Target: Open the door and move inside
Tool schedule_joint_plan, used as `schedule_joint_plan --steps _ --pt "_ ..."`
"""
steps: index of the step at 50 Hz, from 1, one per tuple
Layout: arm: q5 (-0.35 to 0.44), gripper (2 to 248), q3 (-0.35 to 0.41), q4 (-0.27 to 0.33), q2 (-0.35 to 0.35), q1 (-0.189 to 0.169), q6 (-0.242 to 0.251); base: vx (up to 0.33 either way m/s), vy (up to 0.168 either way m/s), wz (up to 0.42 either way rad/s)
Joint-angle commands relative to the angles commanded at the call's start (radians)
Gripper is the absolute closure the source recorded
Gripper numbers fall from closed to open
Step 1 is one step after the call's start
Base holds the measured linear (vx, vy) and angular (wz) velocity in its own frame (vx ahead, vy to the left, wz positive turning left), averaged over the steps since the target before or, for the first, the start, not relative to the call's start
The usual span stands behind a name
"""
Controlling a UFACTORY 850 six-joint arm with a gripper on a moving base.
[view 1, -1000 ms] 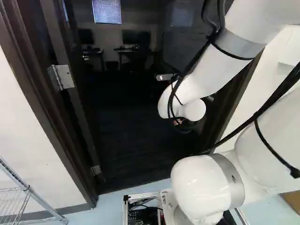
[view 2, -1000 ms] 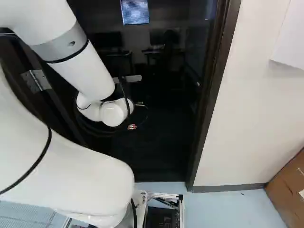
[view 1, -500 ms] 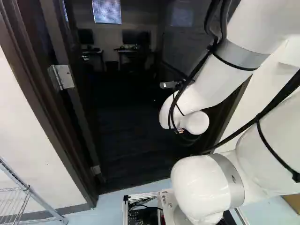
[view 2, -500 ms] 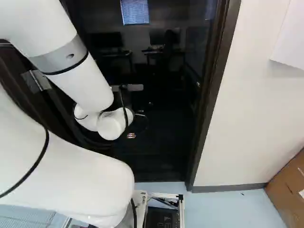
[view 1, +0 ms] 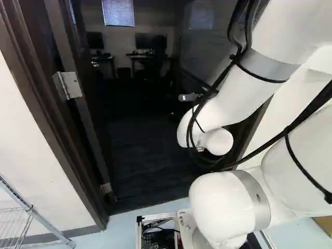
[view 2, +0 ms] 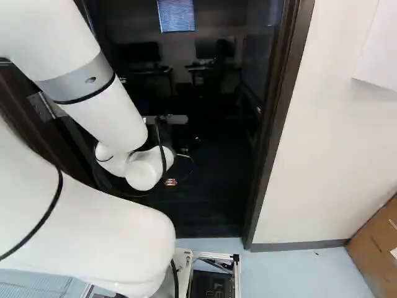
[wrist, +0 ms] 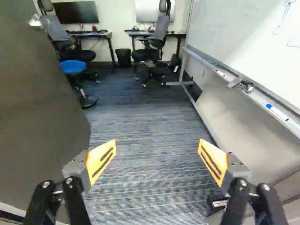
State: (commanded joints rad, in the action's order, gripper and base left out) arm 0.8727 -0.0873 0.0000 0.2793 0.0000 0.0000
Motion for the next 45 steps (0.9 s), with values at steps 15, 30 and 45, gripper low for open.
schedule_joint_plan --steps 15,30,45 --pt "0.0 3 0.0 0.0 0.0 0.0 0.0 0.005 0.003 0.004" --pt "0.0 3 0.0 0.0 0.0 0.0 0.0 0.099 0.012 0.0" --pt "0.0 3 0.0 0.0 0.0 0.0 0.0 0.108 0.004 -0.003"
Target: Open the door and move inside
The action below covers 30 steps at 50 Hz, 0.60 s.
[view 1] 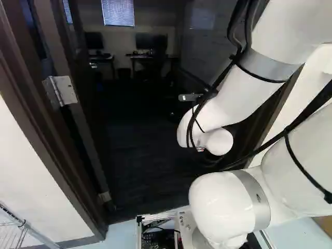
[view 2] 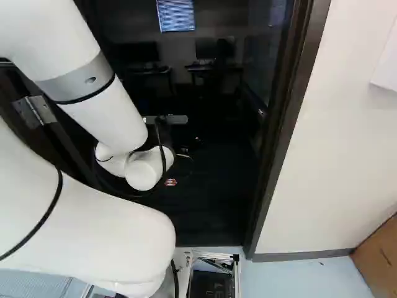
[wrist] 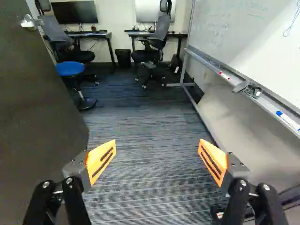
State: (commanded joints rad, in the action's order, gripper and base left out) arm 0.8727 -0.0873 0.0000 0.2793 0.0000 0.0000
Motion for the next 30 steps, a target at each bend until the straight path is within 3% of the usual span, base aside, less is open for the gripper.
schedule_joint_plan --steps 30 --pt "0.0 3 0.0 0.0 0.0 0.0 0.0 0.142 0.004 -0.006"
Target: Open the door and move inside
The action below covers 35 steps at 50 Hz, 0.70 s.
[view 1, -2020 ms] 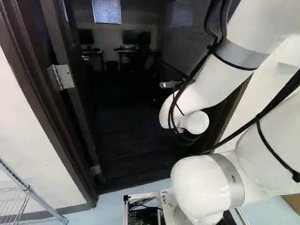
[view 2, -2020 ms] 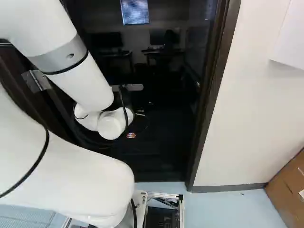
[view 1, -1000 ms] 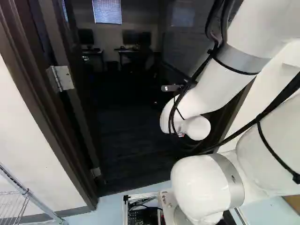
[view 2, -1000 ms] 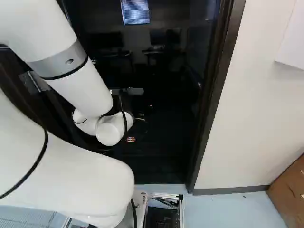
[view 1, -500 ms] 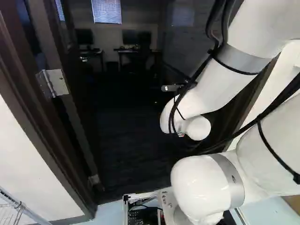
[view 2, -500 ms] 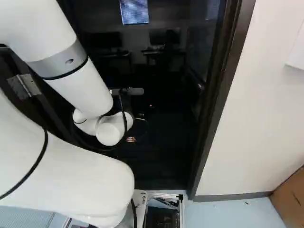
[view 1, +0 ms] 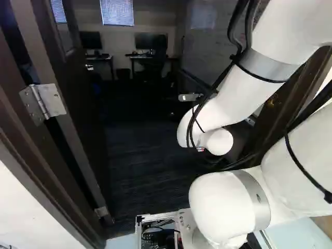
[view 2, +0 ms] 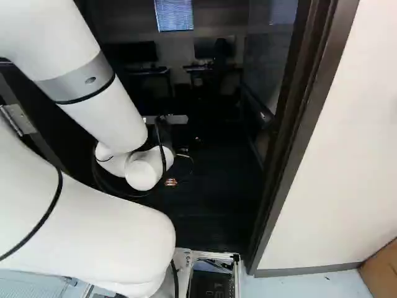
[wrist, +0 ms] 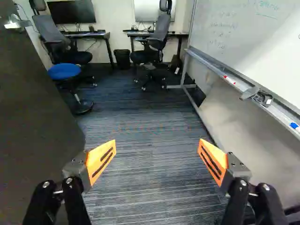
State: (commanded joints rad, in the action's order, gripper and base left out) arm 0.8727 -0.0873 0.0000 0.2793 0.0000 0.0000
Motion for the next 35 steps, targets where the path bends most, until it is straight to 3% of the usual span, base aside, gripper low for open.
schedule_joint_plan --steps 35 --pt "0.0 3 0.0 0.0 0.0 0.0 0.0 0.179 0.006 -0.009"
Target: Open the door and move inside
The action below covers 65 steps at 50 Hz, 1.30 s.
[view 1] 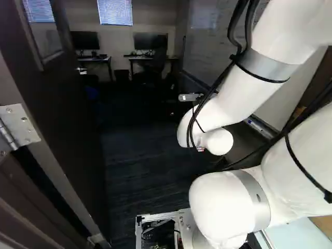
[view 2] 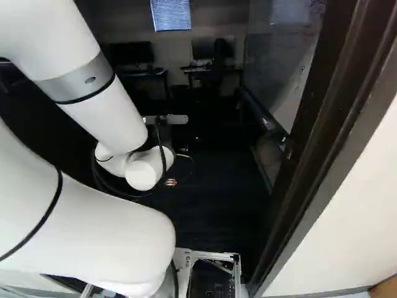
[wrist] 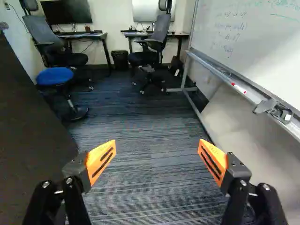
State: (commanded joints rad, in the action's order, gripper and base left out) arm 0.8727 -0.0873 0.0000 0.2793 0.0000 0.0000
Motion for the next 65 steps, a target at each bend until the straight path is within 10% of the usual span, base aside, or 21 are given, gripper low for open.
schedule_joint_plan --steps 65 --pt "0.0 3 0.0 0.0 0.0 0.0 0.0 0.179 0.005 -0.006"
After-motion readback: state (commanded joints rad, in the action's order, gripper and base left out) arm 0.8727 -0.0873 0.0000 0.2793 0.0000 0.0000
